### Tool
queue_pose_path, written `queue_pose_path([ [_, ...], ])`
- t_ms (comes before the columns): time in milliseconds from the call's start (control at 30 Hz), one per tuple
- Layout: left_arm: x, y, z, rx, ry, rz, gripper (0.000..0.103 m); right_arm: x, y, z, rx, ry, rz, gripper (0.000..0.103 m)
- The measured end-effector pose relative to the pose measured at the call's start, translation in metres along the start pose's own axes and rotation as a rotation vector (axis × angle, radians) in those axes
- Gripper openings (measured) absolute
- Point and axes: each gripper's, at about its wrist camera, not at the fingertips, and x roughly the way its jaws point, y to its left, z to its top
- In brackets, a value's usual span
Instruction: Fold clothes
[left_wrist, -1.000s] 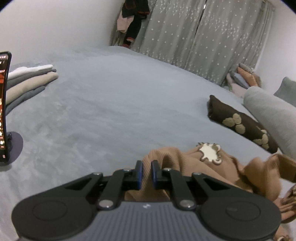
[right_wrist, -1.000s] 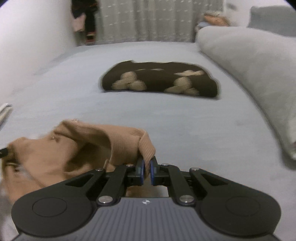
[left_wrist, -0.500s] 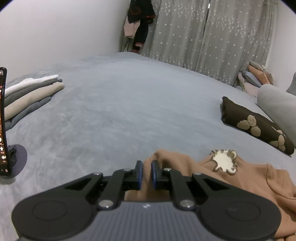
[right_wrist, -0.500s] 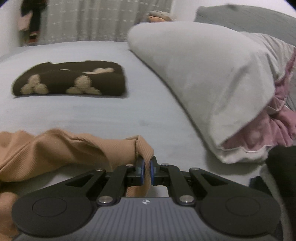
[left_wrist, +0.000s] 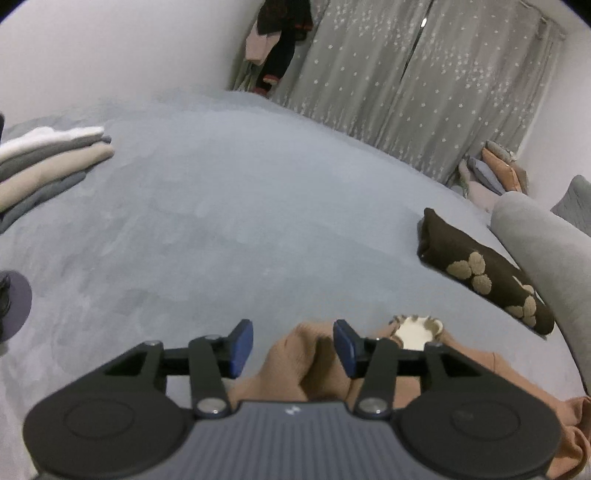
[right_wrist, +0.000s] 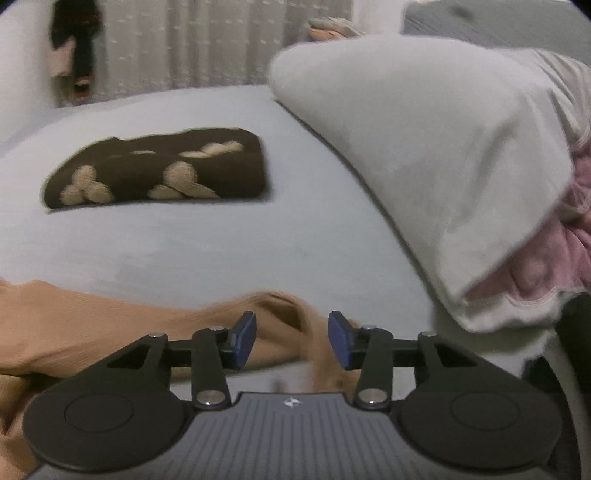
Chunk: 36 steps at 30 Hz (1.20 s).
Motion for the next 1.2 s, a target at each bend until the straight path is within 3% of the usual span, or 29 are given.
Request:
queue_pose_path([
  [67, 0.003, -0.005, -0.001, 0.020, 0.006, -0.001, 0.058, 0.000, 0.017, 0.005, -0.031, -0.010, 0.063, 0.055],
  [233, 0.017, -0.010, -0.005, 0.050, 0.076, 0.017, 0.058, 0.015, 0.079, 0.012, -0.152, 0.005, 0.249, 0.056],
  [467, 0.033, -0.003, -0.012, 0.065, 0.183, 0.047, 0.057, 0.050, 0.149, 0.012, -0.323, 0.060, 0.384, 0.056],
  [633, 0.030, -0.002, -0.014, 0.097, 0.207, 0.032, 0.039, 0.065, 0.168, 0.020, -0.344, 0.079, 0.488, 0.057],
  [833, 0.032, -0.004, -0.013, 0.107, 0.208, 0.025, 0.032, 0.079, 0.190, 0.020, -0.381, 0.044, 0.509, 0.057],
  [900, 0.033, -0.005, -0.013, 0.113, 0.204, 0.027, 0.031, 0.079, 0.194, 0.014, -0.392, 0.038, 0.545, 0.035],
  [933, 0.034, -0.006, -0.012, 0.114, 0.200, 0.027, 0.030, 0.079, 0.196, 0.012, -0.398, 0.034, 0.563, 0.017],
  [1067, 0.034, -0.009, -0.012, 0.122, 0.174, 0.031, 0.027, 0.069, 0.198, 0.006, -0.428, -0.041, 0.522, 0.006],
  [1200, 0.038, -0.018, -0.010, 0.130, 0.134, 0.021, 0.024, 0.055, 0.180, 0.010, -0.392, -0.128, 0.434, 0.005],
])
